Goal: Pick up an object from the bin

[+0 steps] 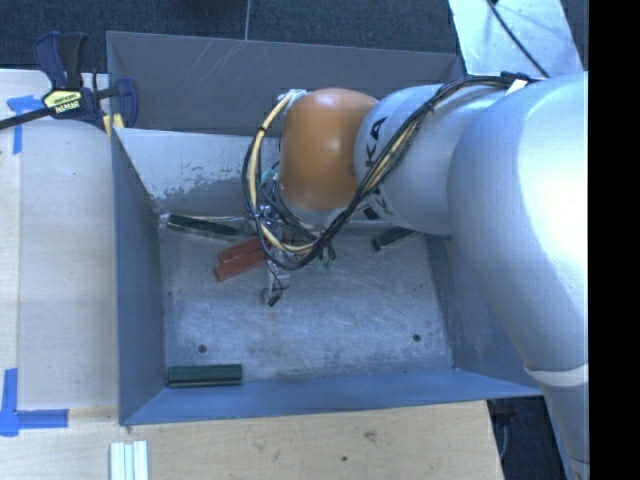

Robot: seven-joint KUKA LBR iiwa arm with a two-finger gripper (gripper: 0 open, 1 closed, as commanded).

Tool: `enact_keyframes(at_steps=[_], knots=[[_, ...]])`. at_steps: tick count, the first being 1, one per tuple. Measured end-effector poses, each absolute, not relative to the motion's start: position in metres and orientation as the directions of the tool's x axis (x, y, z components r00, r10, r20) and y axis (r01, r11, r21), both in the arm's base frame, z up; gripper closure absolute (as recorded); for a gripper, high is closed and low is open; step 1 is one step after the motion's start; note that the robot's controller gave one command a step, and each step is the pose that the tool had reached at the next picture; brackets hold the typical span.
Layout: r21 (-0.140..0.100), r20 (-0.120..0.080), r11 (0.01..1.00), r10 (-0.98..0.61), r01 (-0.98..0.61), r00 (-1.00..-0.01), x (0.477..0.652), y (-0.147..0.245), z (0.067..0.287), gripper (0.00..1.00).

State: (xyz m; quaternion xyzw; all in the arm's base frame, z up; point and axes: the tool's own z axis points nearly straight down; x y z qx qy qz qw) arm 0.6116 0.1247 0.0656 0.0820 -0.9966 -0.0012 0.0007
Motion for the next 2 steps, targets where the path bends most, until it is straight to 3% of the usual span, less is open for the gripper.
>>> enact_keyframes(at_steps=[1, 2], knots=[[0.001, -0.004, 0.987, -0.158, -0.158, -0.987, 0.613, 0.121, 0.071, 1.00], [0.000, -0.011, 0.988, -0.152, -0.152, -0.988, 0.596, 0.112, 0.199, 1.00]])
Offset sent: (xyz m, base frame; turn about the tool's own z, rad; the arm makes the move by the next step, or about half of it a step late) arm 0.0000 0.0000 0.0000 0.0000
